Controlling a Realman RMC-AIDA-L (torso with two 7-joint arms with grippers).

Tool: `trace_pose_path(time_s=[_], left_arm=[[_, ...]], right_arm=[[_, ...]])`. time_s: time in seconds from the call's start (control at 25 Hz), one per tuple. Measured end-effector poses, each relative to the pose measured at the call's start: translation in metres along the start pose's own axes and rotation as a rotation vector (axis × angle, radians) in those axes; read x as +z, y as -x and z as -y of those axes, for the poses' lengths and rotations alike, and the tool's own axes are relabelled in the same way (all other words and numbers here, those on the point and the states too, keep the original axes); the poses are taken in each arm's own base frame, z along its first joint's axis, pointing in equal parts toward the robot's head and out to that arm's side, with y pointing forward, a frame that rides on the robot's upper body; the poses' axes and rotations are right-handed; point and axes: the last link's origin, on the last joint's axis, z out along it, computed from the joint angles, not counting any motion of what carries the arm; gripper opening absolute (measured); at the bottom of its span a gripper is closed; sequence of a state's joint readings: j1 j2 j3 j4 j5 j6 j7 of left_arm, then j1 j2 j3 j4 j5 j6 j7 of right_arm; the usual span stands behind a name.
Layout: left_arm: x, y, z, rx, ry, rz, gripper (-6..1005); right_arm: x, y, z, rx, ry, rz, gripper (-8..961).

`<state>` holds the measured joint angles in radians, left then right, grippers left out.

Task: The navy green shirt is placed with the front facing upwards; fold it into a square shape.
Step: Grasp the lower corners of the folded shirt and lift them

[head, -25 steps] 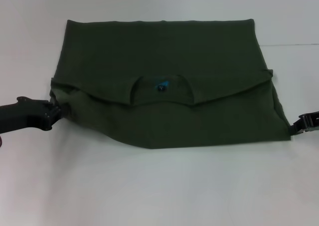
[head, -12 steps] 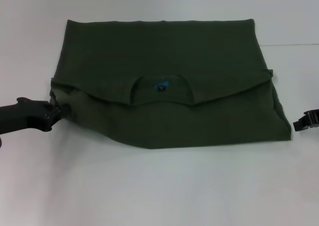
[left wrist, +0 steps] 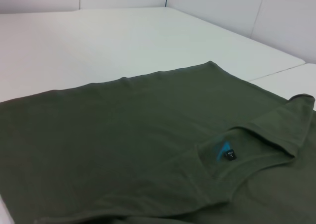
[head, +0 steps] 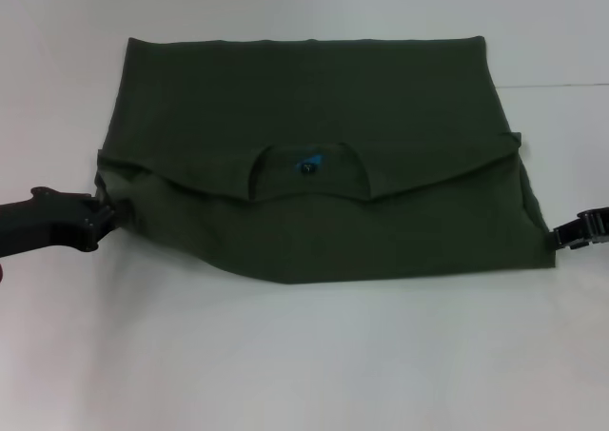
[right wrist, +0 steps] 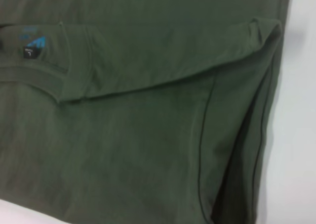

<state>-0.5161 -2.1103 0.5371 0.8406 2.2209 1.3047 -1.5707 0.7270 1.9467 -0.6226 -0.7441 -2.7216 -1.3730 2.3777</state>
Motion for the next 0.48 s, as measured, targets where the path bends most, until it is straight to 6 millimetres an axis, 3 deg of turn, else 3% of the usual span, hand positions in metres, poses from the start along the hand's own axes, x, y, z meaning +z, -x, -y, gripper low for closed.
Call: trace_pose_path(time_s=[0.04, 0.12, 0.48], left_arm=[[0.0001, 0.0000, 0.0002, 0.000, -0.002, 0.001, 62], [0.0004, -0.0003, 0.0004, 0.001, -0.003, 0.001, 62], [0.0008, -0.0011, 0.0007, 0.004, -0.005, 0.001, 64]], right_arm=[[0.0008, 0.0004, -0.0009, -0.001, 0.001, 0.001, 248], [0.0020, 0.0013, -0.0022, -0.003, 0.003, 0.005, 497], [0.0088, -0.0003, -0.0060, 0.018, 0.027, 0.010, 576]])
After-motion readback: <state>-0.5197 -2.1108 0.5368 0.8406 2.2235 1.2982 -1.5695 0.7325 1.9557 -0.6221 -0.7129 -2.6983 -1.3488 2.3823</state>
